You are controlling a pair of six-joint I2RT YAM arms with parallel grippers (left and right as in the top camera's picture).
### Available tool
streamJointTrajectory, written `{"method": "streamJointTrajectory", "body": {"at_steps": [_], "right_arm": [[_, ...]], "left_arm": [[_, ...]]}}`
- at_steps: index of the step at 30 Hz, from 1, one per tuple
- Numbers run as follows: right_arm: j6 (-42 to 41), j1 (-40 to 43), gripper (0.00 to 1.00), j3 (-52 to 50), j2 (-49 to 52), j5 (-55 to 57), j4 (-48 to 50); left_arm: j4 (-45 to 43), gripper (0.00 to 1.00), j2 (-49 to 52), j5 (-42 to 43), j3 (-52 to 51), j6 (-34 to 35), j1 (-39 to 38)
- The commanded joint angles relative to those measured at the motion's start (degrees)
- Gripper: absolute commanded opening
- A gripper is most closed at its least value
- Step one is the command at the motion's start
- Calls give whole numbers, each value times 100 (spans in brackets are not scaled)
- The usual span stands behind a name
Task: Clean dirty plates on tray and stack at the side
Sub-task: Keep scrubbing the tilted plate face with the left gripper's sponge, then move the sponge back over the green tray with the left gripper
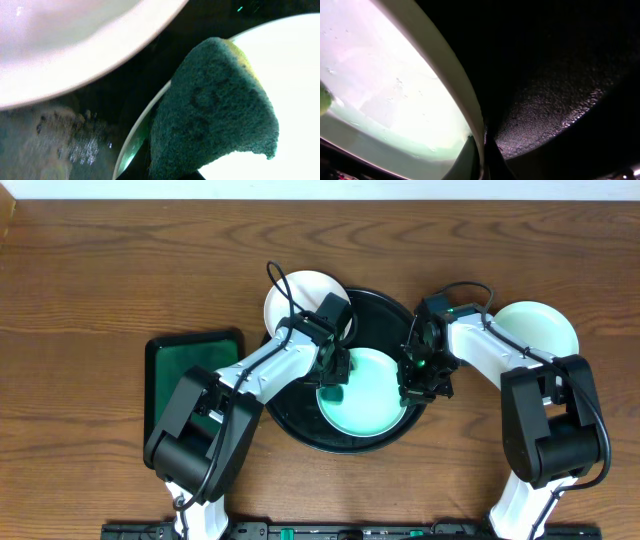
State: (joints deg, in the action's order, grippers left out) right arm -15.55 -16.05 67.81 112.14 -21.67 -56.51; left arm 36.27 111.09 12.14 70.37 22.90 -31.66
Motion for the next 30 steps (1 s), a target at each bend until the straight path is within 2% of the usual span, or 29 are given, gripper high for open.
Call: {"method": "streamJointTrajectory", "body": {"at_steps": [1,5,12,19,30], "right_arm": [[7,-44,1,-114,221,428,-4],[42,-44,2,-114,221,428,-7],[39,-44,2,-114,221,426,-4],[39,-44,1,-114,221,426,-9],[39,-44,1,-114,221,426,-68]], "left_arm": [[542,7,197,2,-302,-146,50],[435,7,197,881,-299,-601,-90],[-278,7,197,2197,-299,-579,-509],[-570,7,195,2282,-299,-459,-713],[-479,7,-96,2052,-299,-398,-63]]}}
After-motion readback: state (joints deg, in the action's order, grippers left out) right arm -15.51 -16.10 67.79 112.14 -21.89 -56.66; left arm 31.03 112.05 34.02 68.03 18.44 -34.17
